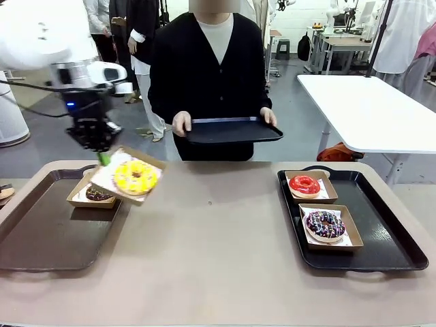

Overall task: Individually package the donuts and arrange them on the tray.
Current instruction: Place the picked Paper togo box on the Handle tray.

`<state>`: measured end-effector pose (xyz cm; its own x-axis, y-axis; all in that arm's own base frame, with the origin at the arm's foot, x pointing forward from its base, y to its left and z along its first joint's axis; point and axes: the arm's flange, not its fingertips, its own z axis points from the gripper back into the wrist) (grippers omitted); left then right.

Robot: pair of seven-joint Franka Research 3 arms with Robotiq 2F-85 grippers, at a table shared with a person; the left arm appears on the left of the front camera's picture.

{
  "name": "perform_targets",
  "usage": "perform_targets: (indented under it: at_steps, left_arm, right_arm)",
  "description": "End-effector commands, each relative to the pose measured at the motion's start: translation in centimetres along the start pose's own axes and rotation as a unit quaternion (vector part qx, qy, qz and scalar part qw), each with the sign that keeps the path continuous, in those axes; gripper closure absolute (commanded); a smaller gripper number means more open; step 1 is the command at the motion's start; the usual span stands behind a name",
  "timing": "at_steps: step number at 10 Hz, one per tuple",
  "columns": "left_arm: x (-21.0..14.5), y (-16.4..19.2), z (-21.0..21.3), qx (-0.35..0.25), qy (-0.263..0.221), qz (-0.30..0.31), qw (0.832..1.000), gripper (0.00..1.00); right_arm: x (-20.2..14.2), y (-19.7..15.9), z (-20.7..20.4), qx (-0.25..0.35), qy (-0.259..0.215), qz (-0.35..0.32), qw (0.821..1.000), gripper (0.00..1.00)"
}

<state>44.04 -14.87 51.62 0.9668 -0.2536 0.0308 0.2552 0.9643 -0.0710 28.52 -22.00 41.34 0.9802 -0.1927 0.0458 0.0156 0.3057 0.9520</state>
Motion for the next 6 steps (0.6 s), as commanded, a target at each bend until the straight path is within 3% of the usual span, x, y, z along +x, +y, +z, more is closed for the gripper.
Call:
perform_targets:
  at_steps: [1, 6]
  left_arm:
    - [-3.5, 3.8, 0.0, 0.006, -0.035, 0.027, 0.999, 0.99]
    - [-6.7, 12.4, -2.2, -0.029, -0.042, 0.098, 0.994, 0.99]
  right_arm:
    - [-0.2, 0.4, 0.1, 0.002, -0.003, -0.002, 1.000, 0.00]
    - [-0.2, 0.4, 0.1, 0.002, -0.003, -0.002, 1.000, 0.00]
